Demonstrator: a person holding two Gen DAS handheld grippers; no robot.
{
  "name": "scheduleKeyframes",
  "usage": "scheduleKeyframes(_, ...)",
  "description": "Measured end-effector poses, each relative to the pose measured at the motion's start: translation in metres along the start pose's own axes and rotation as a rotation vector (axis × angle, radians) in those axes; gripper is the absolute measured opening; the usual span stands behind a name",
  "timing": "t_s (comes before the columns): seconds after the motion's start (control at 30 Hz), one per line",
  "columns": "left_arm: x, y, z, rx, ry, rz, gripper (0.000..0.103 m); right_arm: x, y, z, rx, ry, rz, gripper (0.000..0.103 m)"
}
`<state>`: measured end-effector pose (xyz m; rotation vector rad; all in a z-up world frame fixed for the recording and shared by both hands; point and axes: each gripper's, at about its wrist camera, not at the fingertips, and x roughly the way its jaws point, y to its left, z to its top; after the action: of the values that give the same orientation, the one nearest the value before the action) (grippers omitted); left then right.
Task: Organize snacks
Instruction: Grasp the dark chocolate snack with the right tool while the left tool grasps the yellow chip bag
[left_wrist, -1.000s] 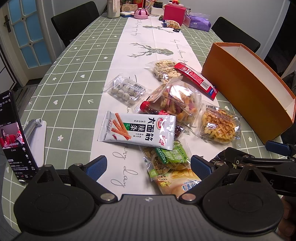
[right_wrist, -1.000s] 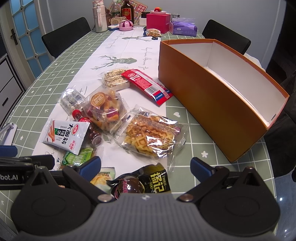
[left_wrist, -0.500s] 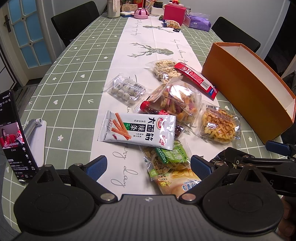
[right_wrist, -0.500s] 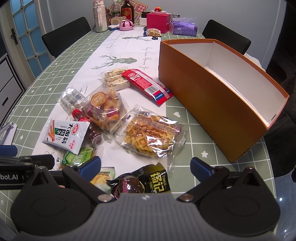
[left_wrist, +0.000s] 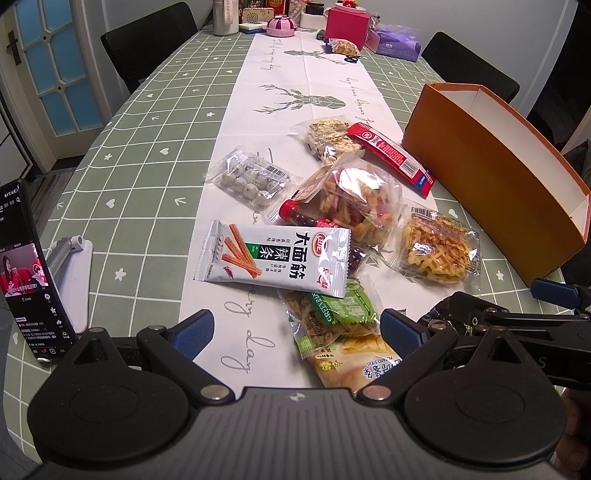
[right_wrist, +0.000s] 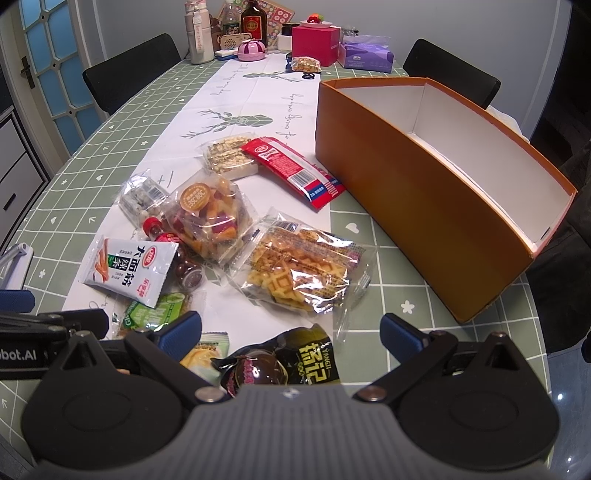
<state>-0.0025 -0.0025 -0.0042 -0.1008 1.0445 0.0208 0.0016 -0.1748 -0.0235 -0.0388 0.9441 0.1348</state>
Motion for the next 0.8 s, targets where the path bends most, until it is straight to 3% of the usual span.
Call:
scheduleKeyframes(0.43,0.006,-0.001,0.002,0.037,0.030,-0.015,0.103,0.007,-0.017,0.011,0.034,0.009,0.012,0.100)
scheduleKeyframes(0.63,0.013,0.010,0.016,0.017,0.033,-0.021,0.103,0.019,-0.029,0.023,0.029,0.041,0.098,0.100)
scheduleKeyframes(0.8,0.025,0.016,0.023,0.024,0.044,-0.037,0.103,0.031,-0.036,0.034,0.006,0.047,0.120,0.100)
